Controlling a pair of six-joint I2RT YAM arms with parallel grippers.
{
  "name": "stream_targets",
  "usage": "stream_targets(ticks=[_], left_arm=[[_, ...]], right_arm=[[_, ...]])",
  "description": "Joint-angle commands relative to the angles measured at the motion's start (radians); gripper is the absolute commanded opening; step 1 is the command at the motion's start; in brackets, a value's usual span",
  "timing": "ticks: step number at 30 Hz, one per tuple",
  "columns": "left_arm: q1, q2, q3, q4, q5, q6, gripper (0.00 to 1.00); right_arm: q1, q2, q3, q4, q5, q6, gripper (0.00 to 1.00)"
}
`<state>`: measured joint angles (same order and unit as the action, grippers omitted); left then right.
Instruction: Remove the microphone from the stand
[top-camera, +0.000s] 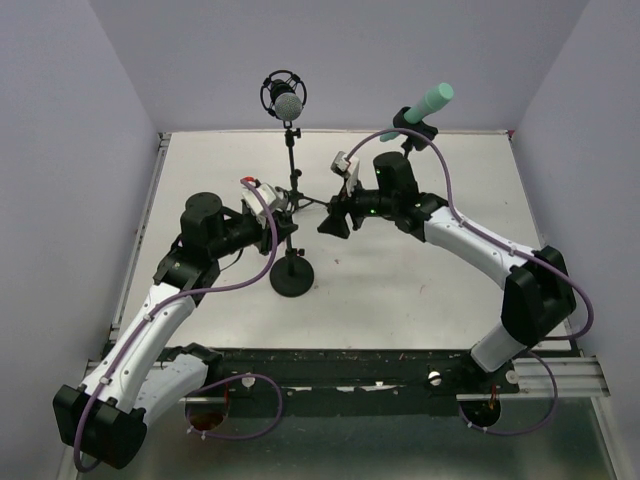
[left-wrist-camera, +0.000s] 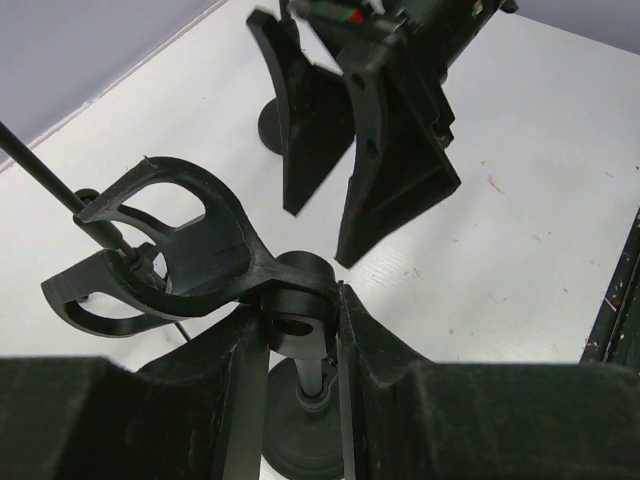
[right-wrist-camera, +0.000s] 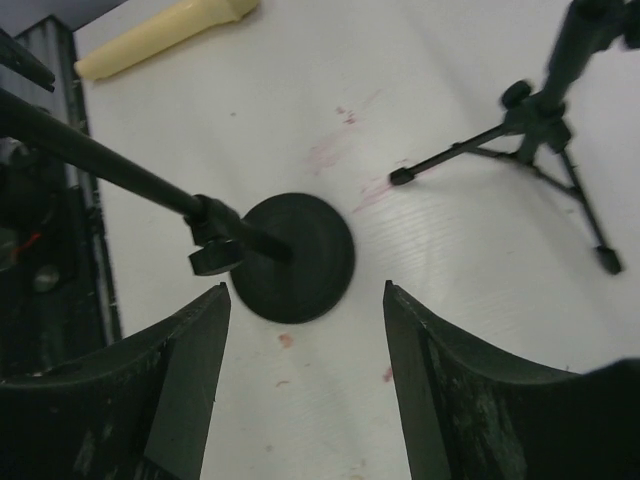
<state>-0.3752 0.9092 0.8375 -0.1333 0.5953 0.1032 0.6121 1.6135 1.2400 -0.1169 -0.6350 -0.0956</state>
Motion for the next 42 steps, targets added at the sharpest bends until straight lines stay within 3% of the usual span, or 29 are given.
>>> stream_targets(ticks=[1, 11, 20, 30, 42], left_arm=[[0.004, -0.052, 0.002, 0.064, -0.014, 0.015, 0.00], [0.004, -0.055, -0.008, 0.096, -0.003, 0.004, 0.00], [0.004, -0.061, -0.025, 0.100, -0.008, -0.003, 0.00], [0.002, -0.043, -0.015, 0.120, -0.005, -0.002, 0.00], [0.004, -0.041, -0.025, 0.123, -0.008, -0.003, 0.00]], right_arm=[[0.002, 0.104, 0.108, -0.210, -0.258, 0.183, 0.67], [-0.018, 0.220, 0.042, 0.035, -0.457, 0.477, 0.65], [-0.018, 0.335, 0.084, 0.151, -0.476, 0.597, 0.59], [0.003, 0.381, 0.088, 0.220, -0.572, 0.596, 0.56], [0.008, 0.401, 0.084, 0.318, -0.609, 0.640, 0.37]])
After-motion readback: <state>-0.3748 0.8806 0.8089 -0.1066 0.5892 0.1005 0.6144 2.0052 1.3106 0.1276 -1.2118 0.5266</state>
